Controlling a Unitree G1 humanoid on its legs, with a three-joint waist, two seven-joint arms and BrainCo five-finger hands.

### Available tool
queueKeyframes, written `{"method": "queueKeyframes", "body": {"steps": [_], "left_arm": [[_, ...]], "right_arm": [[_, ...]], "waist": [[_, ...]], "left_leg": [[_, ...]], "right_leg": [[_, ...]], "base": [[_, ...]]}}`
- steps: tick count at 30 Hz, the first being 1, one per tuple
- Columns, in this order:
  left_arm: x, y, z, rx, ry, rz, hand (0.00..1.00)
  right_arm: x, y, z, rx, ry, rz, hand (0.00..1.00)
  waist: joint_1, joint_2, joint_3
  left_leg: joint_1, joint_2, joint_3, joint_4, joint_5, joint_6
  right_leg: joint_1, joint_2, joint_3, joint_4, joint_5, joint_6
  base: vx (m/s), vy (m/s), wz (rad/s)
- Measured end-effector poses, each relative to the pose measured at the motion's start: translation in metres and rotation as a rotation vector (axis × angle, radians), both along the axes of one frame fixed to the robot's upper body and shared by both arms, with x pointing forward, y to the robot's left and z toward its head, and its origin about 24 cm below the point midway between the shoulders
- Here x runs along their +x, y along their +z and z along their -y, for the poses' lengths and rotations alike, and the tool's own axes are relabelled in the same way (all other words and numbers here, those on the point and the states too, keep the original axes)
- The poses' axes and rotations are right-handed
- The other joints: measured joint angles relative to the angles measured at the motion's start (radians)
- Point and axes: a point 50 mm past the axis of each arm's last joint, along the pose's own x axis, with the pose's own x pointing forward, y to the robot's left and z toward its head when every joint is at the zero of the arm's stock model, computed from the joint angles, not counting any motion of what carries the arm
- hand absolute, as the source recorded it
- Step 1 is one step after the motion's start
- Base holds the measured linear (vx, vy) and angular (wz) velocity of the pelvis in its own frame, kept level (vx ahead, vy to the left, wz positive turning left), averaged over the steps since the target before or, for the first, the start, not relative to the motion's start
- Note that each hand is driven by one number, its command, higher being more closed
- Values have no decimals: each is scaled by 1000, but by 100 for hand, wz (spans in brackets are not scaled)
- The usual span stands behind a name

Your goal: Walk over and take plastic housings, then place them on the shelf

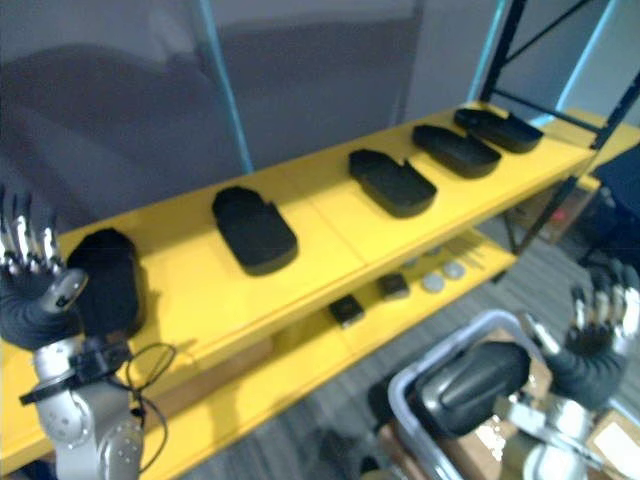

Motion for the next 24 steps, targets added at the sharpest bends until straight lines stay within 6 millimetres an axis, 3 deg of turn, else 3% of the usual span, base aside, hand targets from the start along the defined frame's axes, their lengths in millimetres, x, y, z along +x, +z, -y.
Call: {"method": "queueKeyframes", "body": {"steps": [1,2,6,9,14,17,20,23,24], "left_arm": [[-9,2,-2,21,24,-1,0],[-13,6,-2,51,47,20,0],[-6,15,4,38,69,112,0],[8,10,4,-18,81,121,0],[6,7,1,-29,118,110,0],[4,8,3,7,108,128,0],[6,11,8,60,32,143,0],[8,9,15,44,-62,145,0],[8,8,16,42,-64,142,0]], "right_arm": [[9,9,-8,-28,56,36,0],[17,16,-17,-42,92,71,0],[31,36,-32,-80,137,169,0],[46,27,-31,-60,132,121,0],[54,9,-26,-43,113,33,0],[49,-2,-22,-16,62,-14,0],[30,-26,-13,56,-59,-129,0],[-3,-55,-2,151,-156,-249,0],[-5,-56,-1,149,-158,-251,0]], "waist": [[31,20,-1],[44,17,-2],[46,-31,34],[53,-48,65],[61,-34,75],[63,-25,82],[58,-24,84],[29,-37,89],[28,-39,91]], "left_leg": [[-16,-11,-58,39,-8,-1],[-17,-24,-61,5,-22,-15],[-60,-55,-29,-158,-60,-63],[-63,-68,-40,-238,-75,-68],[-48,-83,-78,-292,-108,-59],[-48,-85,-106,-241,-133,-51],[-16,-89,-119,-166,-170,-51],[31,-88,-6,-114,-217,-25],[41,-86,11,-116,-220,-20]], "right_leg": [[-25,15,25,17,1,0],[-69,9,18,38,3,-3],[-201,-38,-33,59,61,35],[-225,-53,-54,39,96,49],[-215,-68,-86,31,96,51],[-208,-70,-108,102,53,55],[-206,-70,-112,232,3,62],[-208,-64,-61,250,41,69],[-207,-64,-65,245,53,67]], "base": [[-66,198,-98],[-54,130,-60],[-89,79,13],[-83,106,20],[-63,78,20],[-44,50,28],[-11,76,9],[-107,144,-89],[-207,123,-152]]}}
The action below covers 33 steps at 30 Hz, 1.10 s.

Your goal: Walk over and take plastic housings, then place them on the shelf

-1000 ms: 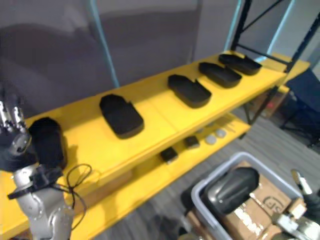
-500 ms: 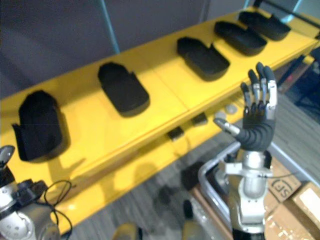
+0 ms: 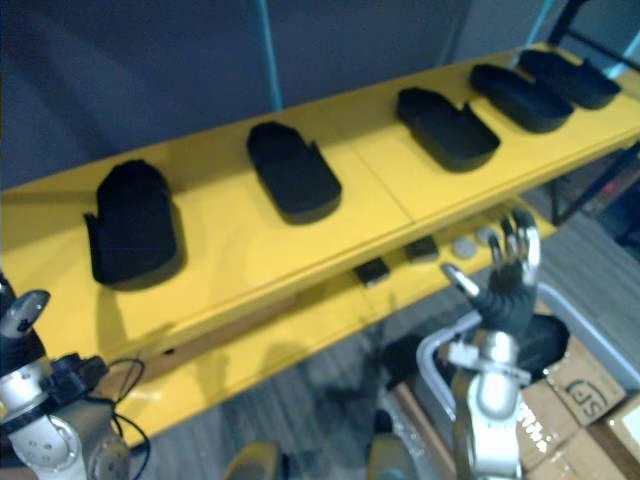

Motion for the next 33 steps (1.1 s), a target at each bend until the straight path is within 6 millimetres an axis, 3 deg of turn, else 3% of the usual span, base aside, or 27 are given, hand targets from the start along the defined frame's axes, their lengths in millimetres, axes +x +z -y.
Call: {"method": "queueKeyframes", "body": {"steps": [2,3,4,6,8,9,10,11,12,14,15,16,17,18,19,20,21,22,23,27,29,33], "left_arm": [[0,1,2,-12,7,-2,0],[1,3,2,-3,16,1,0],[3,7,1,9,19,19,0],[9,14,1,15,13,38,0],[11,16,-2,13,29,33,0],[11,16,-5,12,40,23,0],[12,14,-9,6,62,-2,0],[13,13,-11,-1,77,-15,0],[16,8,-12,-19,76,-46,0],[21,5,-13,-21,71,-73,0],[24,6,-15,-19,74,-74,0],[27,8,-15,-8,67,-63,0],[28,9,-14,-11,62,-58,0],[26,5,-15,-17,61,-74,0],[24,2,-16,-22,67,-88,0],[22,-3,-15,-56,75,-102,0],[22,-6,-14,-71,74,-106,0],[21,-10,-11,-99,70,-116,0],[22,-16,-6,-143,58,-128,0],[35,-24,18,-165,-72,-180,0],[44,-38,30,-156,-150,-254,0],[60,-81,56,-151,-288,-490,0]], "right_arm": [[-11,-4,8,-25,-10,-23,0],[-13,-2,10,-25,-18,-11,0],[-16,3,15,-39,-40,18,0],[-21,9,22,-57,-75,54,0],[-19,9,20,-55,-69,56,0],[-17,10,19,-53,-61,61,0],[-13,11,14,-56,-42,68,0],[-11,10,13,-59,-35,64,0],[-5,14,12,-70,-15,79,0],[1,13,13,-69,-16,67,0],[4,9,13,-61,-28,46,0],[2,3,13,-62,-35,17,0],[2,-1,13,-66,-34,-9,0],[0,-7,10,-59,-26,-42,0],[0,-9,7,-48,-14,-48,0],[1,-10,5,-45,19,-46,0],[1,-10,4,-48,32,-47,0],[3,-10,2,-54,66,-55,0],[7,-11,1,-61,88,-75,0],[16,-24,9,-52,72,-169,0],[23,-31,14,-10,24,-196,0],[27,-52,23,73,-38,-271,0]], "waist": [[-20,2,22],[-32,-5,19],[-50,-10,14],[-53,-10,12],[-48,-19,3],[-45,-25,-1],[-44,-54,-18],[-44,-60,-20],[-43,-38,-19],[-45,-10,-30],[-41,29,-45],[-51,10,-44],[-50,9,-44],[-43,-13,-54],[-39,-26,-58],[-34,-40,-60],[-25,-38,-60],[-15,-37,-55],[-22,-18,-41],[-43,16,-14],[-47,22,-4],[-47,28,1]], "left_leg": [[79,37,155,-46,10,26],[91,41,184,-60,17,30],[107,50,234,-91,40,33],[128,68,293,-156,89,24],[146,94,370,-234,158,-9],[146,99,390,-244,167,-19],[142,102,426,-237,174,-35],[136,105,421,-231,175,-38],[136,104,391,-263,182,-45],[142,115,374,-323,201,-44],[136,160,419,-341,226,-55],[145,162,428,-348,239,-62],[148,162,430,-348,246,-73],[155,170,450,-347,255,-89],[152,182,456,-347,258,-102],[143,213,467,-350,275,-133],[139,226,478,-348,282,-144],[137,244,498,-345,297,-165],[140,269,505,-344,312,-168],[138,287,459,-346,327,-148],[126,266,451,-353,331,-107],[121,217,447,-414,345,-82]], "right_leg": [[35,7,-103,-91,122,-63],[29,0,-149,-58,104,-84],[14,-18,-207,33,47,-113],[9,-59,-244,156,-33,-111],[18,-140,-259,260,-77,-114],[21,-169,-271,275,-77,-115],[38,-218,-286,267,-35,-85],[33,-200,-302,249,-32,-74],[19,-175,-338,219,-11,-102],[17,-107,-339,99,68,-64],[37,-65,-332,15,85,-81],[31,-115,-351,134,-20,-162],[40,-140,-359,169,-45,-151],[74,-177,-358,165,-50,-124],[91,-167,-356,123,-60,-64],[106,-128,-404,65,-82,-30],[106,-114,-425,43,-92,-27],[113,-92,-463,1,-124,-47],[120,-61,-468,-16,-126,-59],[111,-37,-471,7,-146,-87],[85,-44,-462,7,-154,-86],[70,-72,-472,-26,-139,-66]], "base": [[-289,71,-169],[-319,41,-144],[-212,22,-109],[-154,-13,-104],[-52,-101,-105],[-5,-174,-111],[-18,-157,-94],[-40,-202,-121],[-91,-130,-127],[-83,-93,-122],[-11,-117,-72],[1,-142,-51],[9,-168,-32],[9,-232,-36],[23,-366,-53],[22,-333,-47],[28,-337,-60],[18,-272,-51],[10,-258,-38],[-34,-124,-9],[-101,-56,-13],[-62,44,1]]}}
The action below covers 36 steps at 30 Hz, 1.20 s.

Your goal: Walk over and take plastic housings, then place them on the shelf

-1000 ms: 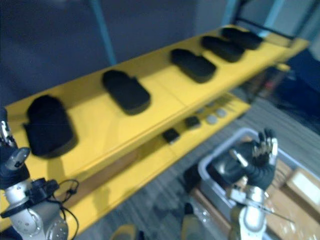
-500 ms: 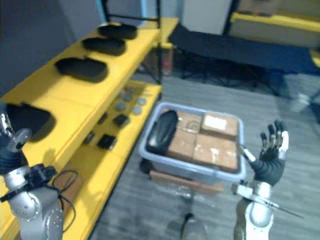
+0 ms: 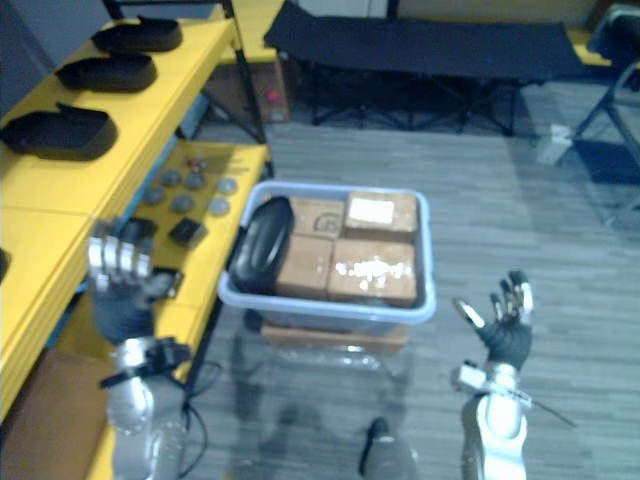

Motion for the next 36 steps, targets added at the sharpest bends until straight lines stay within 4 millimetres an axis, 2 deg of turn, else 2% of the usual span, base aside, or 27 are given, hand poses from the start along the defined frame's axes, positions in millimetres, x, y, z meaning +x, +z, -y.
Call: {"method": "queueKeyframes", "body": {"steps": [1,2,5,7,8,10,11,13,14,15,16,18,20,23,24,25,26,29,31,32,36], "left_arm": [[3,-11,5,7,-30,-62,0],[6,-33,14,78,-72,-187,0],[4,-63,17,154,-116,-357,0],[0,-98,21,162,-158,-545,0],[-1,-107,21,166,-163,-592,0],[-10,-136,15,211,-159,-742,0],[-13,-140,13,222,-159,-764,0],[-17,-151,6,248,-157,-822,0],[-20,-154,6,253,-162,-839,0],[-23,-159,4,257,-162,-863,0],[-29,-168,3,259,-162,-905,0],[-39,-177,3,269,-168,-940,0],[-40,-177,3,261,-156,-908,0],[-38,-176,5,243,-152,-867,0],[-38,-176,7,238,-154,-860,0],[-38,-175,7,220,-149,-842,0],[-39,-176,7,210,-144,-837,0],[-41,-178,7,175,-138,-830,0],[-48,-186,8,160,-150,-867,0],[-53,-191,9,163,-158,-888,0],[-59,-193,11,169,-163,-893,0]], "right_arm": [[2,-6,2,4,-5,-26,0],[9,-16,6,3,-3,-83,0],[21,-26,7,1,20,-145,0],[38,-31,12,-19,43,-191,0],[44,-30,13,-24,48,-200,0],[73,-23,17,-43,70,-225,0],[82,-18,18,-51,74,-224,0],[117,12,25,-90,62,-187,0],[125,22,27,-102,53,-172,0],[136,38,31,-128,42,-148,0],[151,65,38,-173,17,-110,0],[164,92,42,-220,-8,-90,0],[174,113,44,-259,-22,-87,0],[183,130,43,-290,-44,-121,0],[184,132,44,-302,-54,-132,0],[185,135,46,-315,-87,-149,0],[185,135,47,-311,-102,-159,0],[181,142,62,-305,-210,-193,0],[178,146,73,-298,-284,-225,0],[175,146,79,-290,-330,-250,0],[168,138,88,-275,-441,-317,0]], "waist": [[0,1,0],[0,4,1],[4,5,0],[9,11,5],[15,12,10],[44,13,42],[51,12,53],[88,19,116],[98,24,130],[114,30,151],[138,45,180],[157,61,202],[196,71,208],[227,90,218],[231,94,219],[249,96,219],[250,98,219],[259,125,234],[275,145,240],[282,155,245],[299,161,241]], "left_leg": [[-1,-10,-5,-8,4,1],[-3,-26,-32,-15,7,-1],[-6,-49,-56,-26,8,-3],[-35,-87,-103,-22,9,-4],[-40,-97,-111,-21,9,-4],[-71,-131,-160,5,9,-3],[-85,-138,-172,14,8,-2],[-144,-153,-226,64,-4,16],[-161,-156,-241,75,-6,18],[-184,-161,-256,93,-9,23],[-226,-170,-282,122,-15,32],[-272,-179,-320,159,-26,39],[-323,-182,-343,198,-37,46],[-371,-195,-369,235,-43,56],[-378,-197,-374,242,-45,58],[-397,-205,-377,244,-43,61],[-406,-207,-380,247,-42,63],[-428,-224,-406,261,-42,66],[-438,-228,-409,261,-40,69],[-439,-230,-413,259,-38,72],[-442,-243,-419,253,-33,78]], "right_leg": [[4,-7,-5,-13,15,7],[19,-17,-16,-34,37,7],[36,-33,-24,-56,66,21],[41,-76,-54,-62,83,41],[44,-89,-63,-62,86,45],[56,-133,-100,-62,102,61],[55,-143,-108,-62,105,64],[57,-166,-152,-67,126,67],[57,-169,-160,-73,133,67],[55,-175,-175,-79,142,70],[51,-186,-198,-81,153,71],[47,-195,-224,-83,163,74],[34,-196,-244,-97,177,75],[30,-206,-270,-106,192,78],[29,-209,-274,-107,193,79],[16,-220,-284,-108,196,80],[13,-223,-290,-108,201,81],[16,-234,-311,-110,208,89],[13,-238,-318,-111,208,89],[14,-240,-321,-109,208,90],[6,-254,-321,-101,207,91]], "base": [[6,114,15],[18,125,17],[42,90,16],[20,141,44],[3,148,48],[-52,167,48],[-102,141,60],[-135,94,59],[-160,78,49],[-165,75,52],[-162,80,51],[-156,85,51],[-145,82,31],[-100,72,25],[-87,95,17],[-65,80,14],[-61,92,22],[-37,62,22],[-31,59,11],[-21,45,6],[-12,34,3]]}}
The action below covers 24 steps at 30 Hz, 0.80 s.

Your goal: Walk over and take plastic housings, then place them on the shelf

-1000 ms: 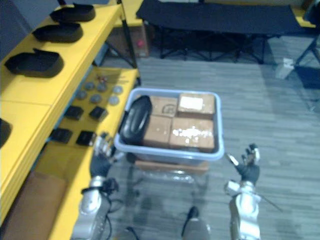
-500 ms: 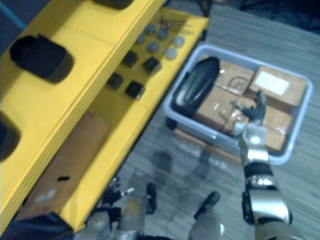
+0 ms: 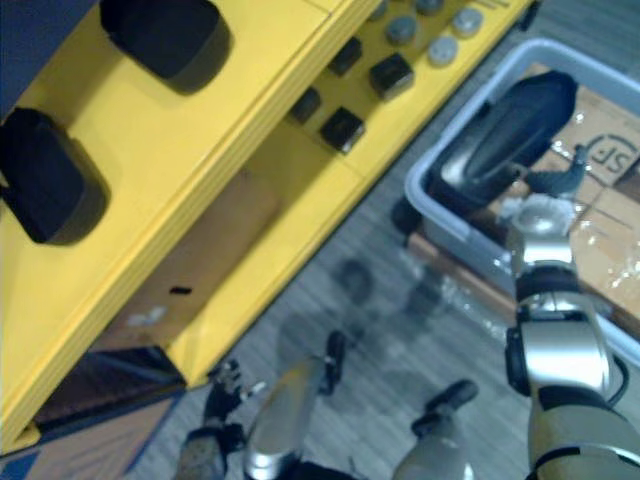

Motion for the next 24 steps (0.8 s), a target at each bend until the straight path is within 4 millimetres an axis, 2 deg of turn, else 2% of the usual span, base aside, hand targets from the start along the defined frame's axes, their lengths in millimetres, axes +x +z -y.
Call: {"method": "queueKeyframes", "body": {"steps": [4,8,11,17,18,24], "left_arm": [[-3,-3,1,-46,24,-21,0],[-8,-8,7,-76,-5,-57,0],[-12,-11,13,-97,-48,-81,0],[-17,-16,16,-134,-63,-119,0],[-18,-16,17,-139,-70,-121,0],[-20,-18,18,-157,-87,-129,0]], "right_arm": [[-9,8,15,-12,-155,-5,0],[-19,16,33,-21,-227,-18,0],[-23,21,41,-22,-218,-44,0],[-36,37,64,-33,-203,-84,0],[-40,43,70,-40,-205,-77,100],[-57,58,91,-42,-264,-112,100]], "waist": [[9,11,-7],[40,35,-24],[53,62,-44],[77,76,-54],[83,79,-56],[99,80,-57]], "left_leg": [[-25,-25,-14,2,4,6],[-45,-44,-20,6,4,7],[-75,-58,-35,9,5,9],[-103,-63,-44,22,0,16],[-116,-65,-44,23,0,16],[-153,-66,-54,38,-6,19]], "right_leg": [[-27,-31,-3,30,-7,6],[-44,-54,-7,45,-16,3],[-62,-67,-24,50,-16,4],[-78,-71,-33,50,-16,6],[-87,-75,-36,51,-16,6],[-104,-75,-55,44,-16,6]], "base": [[-43,70,11],[-65,61,8],[-63,30,15],[-13,8,4],[-21,14,4],[-10,3,5]]}}
